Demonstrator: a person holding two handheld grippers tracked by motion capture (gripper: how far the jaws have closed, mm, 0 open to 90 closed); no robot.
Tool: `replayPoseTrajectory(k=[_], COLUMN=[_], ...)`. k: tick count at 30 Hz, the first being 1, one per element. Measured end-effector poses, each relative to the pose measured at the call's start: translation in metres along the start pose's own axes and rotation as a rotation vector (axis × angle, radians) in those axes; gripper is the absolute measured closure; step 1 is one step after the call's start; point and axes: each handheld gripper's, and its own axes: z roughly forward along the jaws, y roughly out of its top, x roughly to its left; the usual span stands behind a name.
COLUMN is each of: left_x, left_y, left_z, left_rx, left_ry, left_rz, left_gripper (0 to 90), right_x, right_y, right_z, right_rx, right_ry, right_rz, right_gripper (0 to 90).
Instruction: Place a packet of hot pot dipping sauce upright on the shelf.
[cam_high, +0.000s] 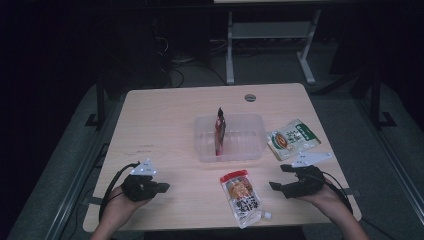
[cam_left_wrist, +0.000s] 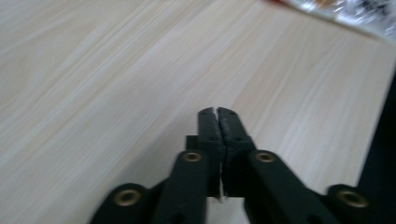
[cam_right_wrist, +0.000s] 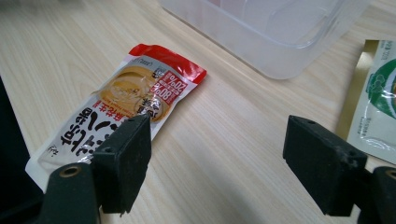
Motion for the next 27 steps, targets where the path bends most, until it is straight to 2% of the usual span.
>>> replayPoseTrajectory(k=[4, 5, 8, 10, 13, 16, 19, 21, 25, 27], left_x=[-0.01, -0.013, -0.028, -0.032, -0.044, -0.05, -0.06, -0.066, -0.075, -0.077], left_y=[0.019, 0.024, 0.042, 0.047, 0.064, 0.071, 0.082, 0.09, 0.106, 0.109], left_z=[0.012, 0.016, 0.031, 0.035, 0.048, 0.056, 0.068, 0.077, 0.099, 0.103], left_rx=[-0.018, -0.016, -0.015, -0.021, -0.033, -0.04, -0.034, -0.034, -0.034, -0.034], left_ry=[-0.04, -0.045, -0.09, -0.103, -0.135, -0.157, -0.18, -0.198, -0.234, -0.244], left_rz=[0.04, 0.067, 0.112, 0.12, 0.166, 0.184, 0.235, 0.255, 0.293, 0.298], left_gripper=[89.8, 89.8, 89.8, 89.8, 89.8, 89.9, 89.8, 89.8, 89.9, 89.9], right_x=[0.001, 0.003, 0.005, 0.006, 0.006, 0.004, 0.005, 0.005, 0.005, 0.005], right_y=[0.003, 0.004, 0.004, 0.004, 0.005, 0.004, 0.004, 0.003, 0.003, 0.003], right_z=[0.005, 0.007, 0.009, 0.009, 0.009, 0.009, 0.01, 0.01, 0.01, 0.01], right_rx=[-0.001, 0.006, 0.013, 0.017, 0.014, 0.015, 0.022, 0.023, 0.026, 0.026], right_ry=[0.003, 0.012, 0.016, 0.017, 0.018, 0.012, 0.01, 0.009, 0.009, 0.011], right_rz=[0.001, -0.005, -0.016, -0.01, -0.017, -0.019, -0.013, -0.016, -0.022, -0.021], right_gripper=[22.4, 22.2, 21.8, 21.8, 21.7, 21.6, 21.4, 21.4, 21.4, 21.4])
